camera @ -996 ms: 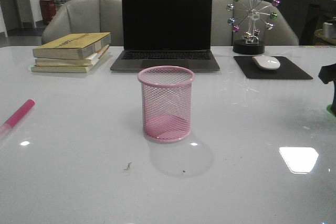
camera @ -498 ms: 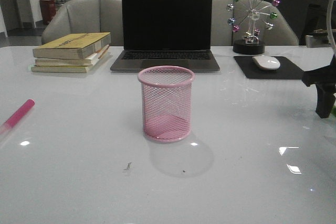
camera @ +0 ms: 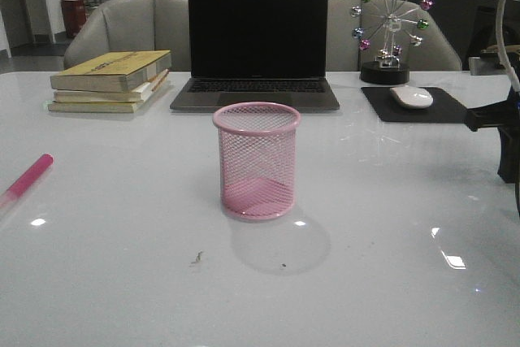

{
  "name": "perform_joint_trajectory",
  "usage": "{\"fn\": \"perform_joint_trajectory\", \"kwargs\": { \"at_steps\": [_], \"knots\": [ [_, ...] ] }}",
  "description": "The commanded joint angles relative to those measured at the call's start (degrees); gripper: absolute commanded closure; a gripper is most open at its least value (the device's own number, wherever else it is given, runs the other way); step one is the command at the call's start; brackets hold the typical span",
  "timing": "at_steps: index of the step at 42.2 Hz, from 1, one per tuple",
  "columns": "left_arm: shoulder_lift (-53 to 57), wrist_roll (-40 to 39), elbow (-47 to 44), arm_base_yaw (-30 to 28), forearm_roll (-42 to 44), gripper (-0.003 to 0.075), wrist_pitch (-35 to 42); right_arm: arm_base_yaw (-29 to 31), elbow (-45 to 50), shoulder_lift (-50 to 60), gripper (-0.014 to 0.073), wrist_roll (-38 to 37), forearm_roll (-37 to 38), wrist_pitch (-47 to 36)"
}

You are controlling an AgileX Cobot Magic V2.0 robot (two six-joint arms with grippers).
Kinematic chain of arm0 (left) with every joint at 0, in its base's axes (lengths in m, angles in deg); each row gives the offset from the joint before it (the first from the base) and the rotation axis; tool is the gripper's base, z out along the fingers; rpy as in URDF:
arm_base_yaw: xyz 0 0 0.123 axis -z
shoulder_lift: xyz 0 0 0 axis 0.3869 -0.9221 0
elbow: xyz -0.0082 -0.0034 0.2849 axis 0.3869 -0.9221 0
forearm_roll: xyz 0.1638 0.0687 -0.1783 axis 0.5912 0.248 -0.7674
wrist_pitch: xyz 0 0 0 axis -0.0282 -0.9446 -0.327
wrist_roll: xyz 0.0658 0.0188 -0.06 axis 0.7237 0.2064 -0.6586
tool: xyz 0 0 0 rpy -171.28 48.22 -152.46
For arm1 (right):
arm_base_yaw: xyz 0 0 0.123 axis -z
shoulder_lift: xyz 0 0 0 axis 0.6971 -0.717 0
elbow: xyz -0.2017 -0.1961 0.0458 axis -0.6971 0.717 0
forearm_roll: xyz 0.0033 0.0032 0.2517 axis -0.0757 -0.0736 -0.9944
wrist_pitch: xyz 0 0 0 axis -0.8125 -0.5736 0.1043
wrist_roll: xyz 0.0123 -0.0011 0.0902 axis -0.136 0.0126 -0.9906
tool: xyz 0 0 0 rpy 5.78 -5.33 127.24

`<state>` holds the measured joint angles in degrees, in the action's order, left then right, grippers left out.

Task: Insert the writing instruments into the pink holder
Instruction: 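Grasp the green marker with the right gripper and lift it, then carry the green marker over the pink holder and lower it in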

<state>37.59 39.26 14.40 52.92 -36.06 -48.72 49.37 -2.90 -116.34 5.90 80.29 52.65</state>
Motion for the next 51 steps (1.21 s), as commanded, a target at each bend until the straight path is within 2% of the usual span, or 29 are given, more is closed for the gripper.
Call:
{"fn": "perform_joint_trajectory", "kwargs": {
  "at_steps": [1,8,14,22,29,35,41,51],
  "knots": [
    [0.04,-0.02,1.73,0.49,-0.66,0.0067,4.15,0.22,-1.83,4.81,0.0442,0.29,-1.37,-0.41],
    [0.04,-0.02,1.73,0.49,-0.66,0.0067,4.15,-1.78,2.63,11.45,0.0442,0.29,-3.03,-7.17],
    [0.04,-0.02,1.73,0.49,-0.66,0.0067,4.15,-6.46,12.05,22.01,0.0442,0.29,-3.48,-22.05],
    [0.04,-0.02,1.73,0.49,-0.66,0.0067,4.15,-15.78,24.19,35.17,0.0442,0.29,-3.52,-42.38],
    [0.04,-0.02,1.73,0.49,-0.66,0.0067,4.15,-25.0,33.13,41.13,0.0442,0.29,-3.52,-60.64],
    [0.04,-0.02,1.73,0.49,-0.66,0.0067,4.15,-33.17,38.41,40.97,0.0442,0.29,-3.47,-77.46],
    [0.04,-0.02,1.73,0.49,-0.66,0.0067,4.15,-39.54,39.36,37.0,0.0442,0.29,-3.47,-90.15],
    [0.04,-0.02,1.73,0.49,-0.66,0.0067,4.15,-41.73,39.1,26.68,0.0442,0.29,-3.07,-105.96]
  ]
}}
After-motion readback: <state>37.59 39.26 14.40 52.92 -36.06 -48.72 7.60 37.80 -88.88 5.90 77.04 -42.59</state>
